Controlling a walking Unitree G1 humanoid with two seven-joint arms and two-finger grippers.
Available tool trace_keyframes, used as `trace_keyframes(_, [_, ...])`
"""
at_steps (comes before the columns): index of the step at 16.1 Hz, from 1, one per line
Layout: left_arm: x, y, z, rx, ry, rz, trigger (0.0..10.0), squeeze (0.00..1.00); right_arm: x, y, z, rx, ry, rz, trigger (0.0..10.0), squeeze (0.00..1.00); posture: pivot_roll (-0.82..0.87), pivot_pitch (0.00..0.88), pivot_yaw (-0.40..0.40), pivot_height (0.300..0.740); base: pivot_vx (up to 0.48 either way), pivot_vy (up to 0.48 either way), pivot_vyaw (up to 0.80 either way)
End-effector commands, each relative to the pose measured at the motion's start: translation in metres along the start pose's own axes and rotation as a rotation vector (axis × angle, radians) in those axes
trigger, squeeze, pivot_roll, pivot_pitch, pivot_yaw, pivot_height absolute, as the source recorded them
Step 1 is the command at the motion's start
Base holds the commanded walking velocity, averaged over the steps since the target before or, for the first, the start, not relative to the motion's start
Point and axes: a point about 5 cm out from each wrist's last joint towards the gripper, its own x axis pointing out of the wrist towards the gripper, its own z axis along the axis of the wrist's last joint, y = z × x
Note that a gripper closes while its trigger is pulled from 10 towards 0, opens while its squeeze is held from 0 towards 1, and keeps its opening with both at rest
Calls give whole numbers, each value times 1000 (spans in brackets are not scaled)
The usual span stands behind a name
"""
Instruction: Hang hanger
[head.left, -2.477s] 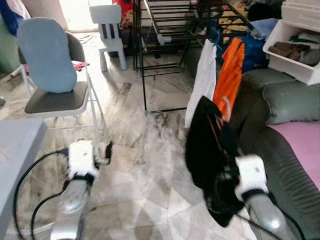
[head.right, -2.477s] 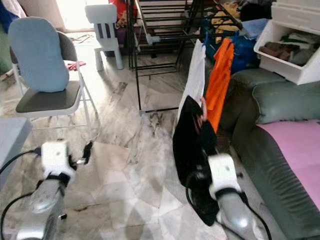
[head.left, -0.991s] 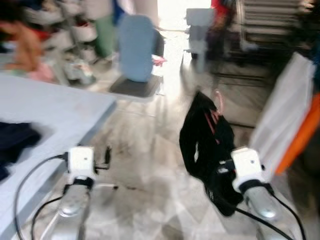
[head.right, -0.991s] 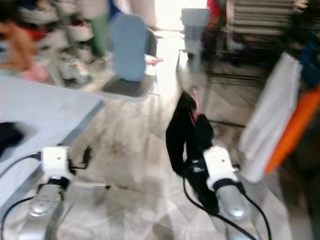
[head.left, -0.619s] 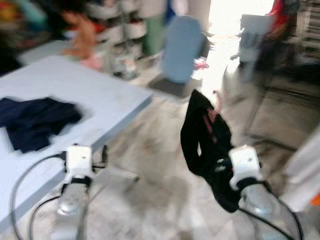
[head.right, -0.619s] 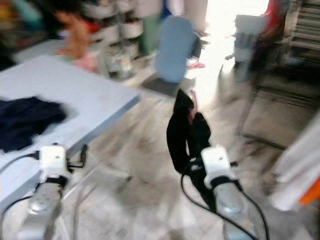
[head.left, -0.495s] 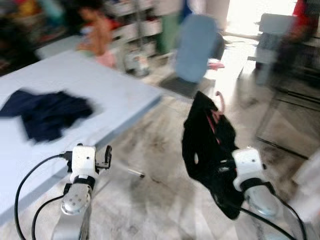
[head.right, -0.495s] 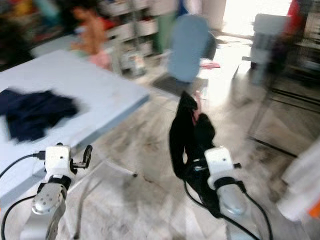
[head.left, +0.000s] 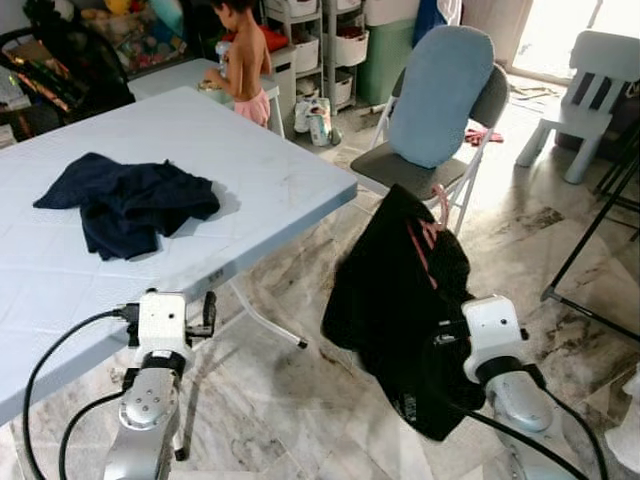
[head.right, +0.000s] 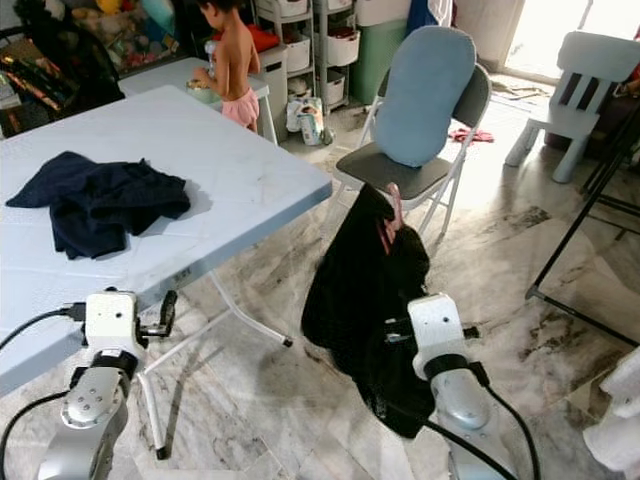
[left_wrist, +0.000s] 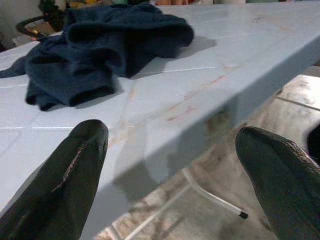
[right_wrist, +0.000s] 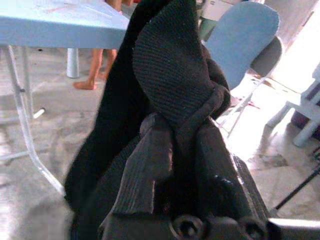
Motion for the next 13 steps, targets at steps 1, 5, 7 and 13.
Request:
trace_keyframes(1, [2, 3, 3, 19, -11, 11, 10000, 0, 5, -1, 11, -7, -59, -6, 10000, 0, -118, 0, 8, 740, 0, 0, 0])
trace_keyframes(5, [3, 0, 4, 19, -7, -6, 10000, 0, 5, 3, 12, -2, -63, 6, 10000, 0, -119, 0, 10, 740, 0, 0, 800])
trace_keyframes(7, [3, 0, 3, 19, -3, -11, 10000, 0, 5, 3, 12, 0, -64, 5, 10000, 0, -120, 0, 11, 740, 0, 0, 800])
trace_keyframes(13, [4, 1, 1, 34, 8, -17, 10000, 0, 6, 4, 12, 2, -66, 12, 10000, 0, -120, 0, 12, 740, 0, 0, 608])
